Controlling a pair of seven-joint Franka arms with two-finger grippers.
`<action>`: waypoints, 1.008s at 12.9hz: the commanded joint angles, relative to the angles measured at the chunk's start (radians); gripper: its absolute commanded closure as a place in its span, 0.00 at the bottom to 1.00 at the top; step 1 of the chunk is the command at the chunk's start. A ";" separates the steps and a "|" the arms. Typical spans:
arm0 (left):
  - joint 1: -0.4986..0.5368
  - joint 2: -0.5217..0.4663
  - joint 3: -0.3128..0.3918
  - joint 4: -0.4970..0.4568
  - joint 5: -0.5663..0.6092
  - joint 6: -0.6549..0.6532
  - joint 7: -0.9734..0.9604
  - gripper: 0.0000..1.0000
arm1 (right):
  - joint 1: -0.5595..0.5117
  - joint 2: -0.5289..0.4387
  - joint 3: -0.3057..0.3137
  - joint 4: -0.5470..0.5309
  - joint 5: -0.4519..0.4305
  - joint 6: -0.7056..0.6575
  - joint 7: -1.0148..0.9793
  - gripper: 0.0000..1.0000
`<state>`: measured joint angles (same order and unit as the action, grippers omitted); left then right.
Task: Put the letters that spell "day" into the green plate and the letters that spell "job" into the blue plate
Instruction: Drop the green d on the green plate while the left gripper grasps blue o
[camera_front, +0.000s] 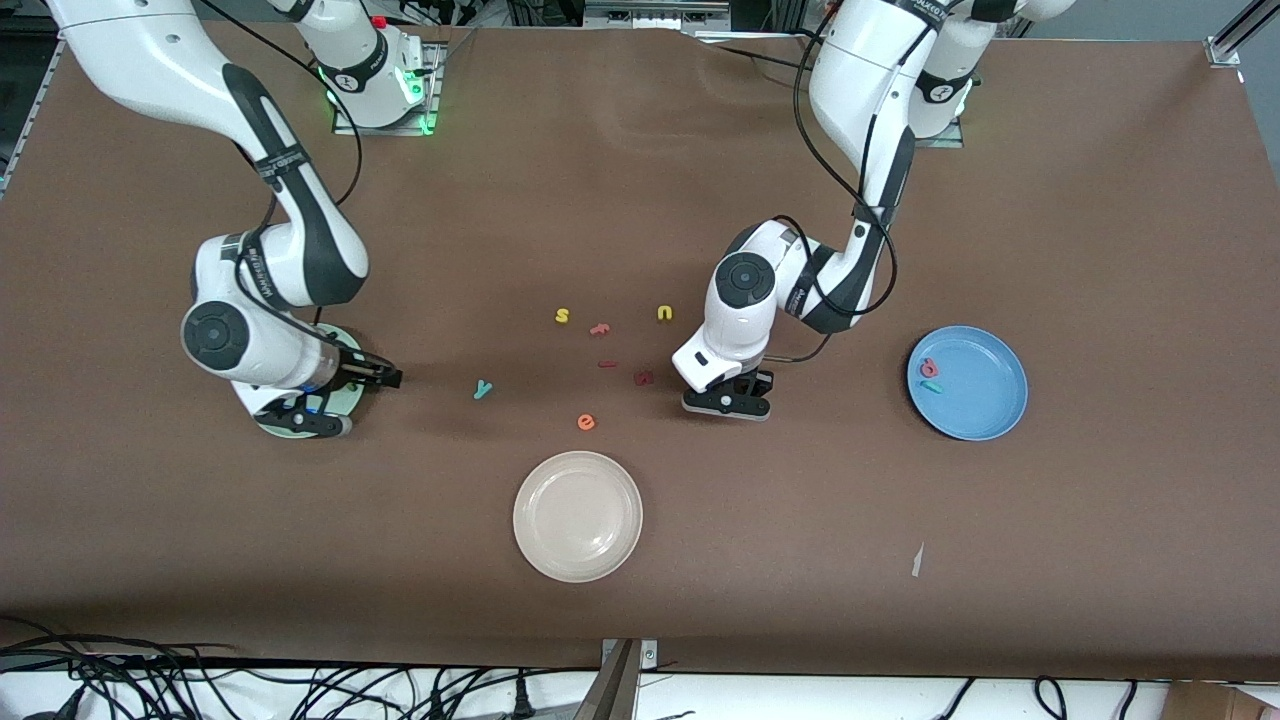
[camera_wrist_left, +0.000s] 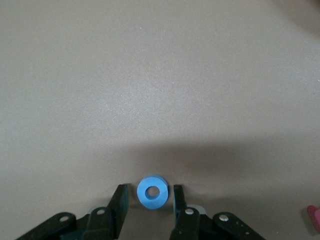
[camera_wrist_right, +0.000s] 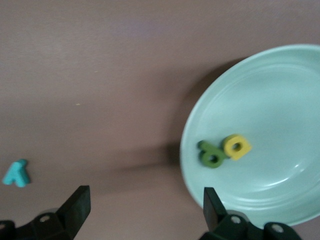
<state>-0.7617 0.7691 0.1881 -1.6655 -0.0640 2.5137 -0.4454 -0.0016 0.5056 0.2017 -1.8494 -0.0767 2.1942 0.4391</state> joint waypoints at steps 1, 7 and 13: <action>-0.002 0.013 0.007 0.018 0.026 -0.001 -0.007 0.74 | 0.032 0.005 0.024 0.024 0.000 0.010 0.165 0.00; 0.024 -0.016 0.007 0.018 0.035 -0.003 -0.006 0.99 | 0.146 0.106 0.024 0.067 -0.002 0.129 0.452 0.00; 0.306 -0.206 -0.058 -0.031 0.024 -0.163 0.360 0.99 | 0.187 0.177 0.024 0.119 -0.008 0.160 0.526 0.00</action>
<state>-0.5441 0.6553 0.1763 -1.6424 -0.0639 2.4129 -0.1942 0.1632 0.6387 0.2259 -1.7812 -0.0768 2.3593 0.9319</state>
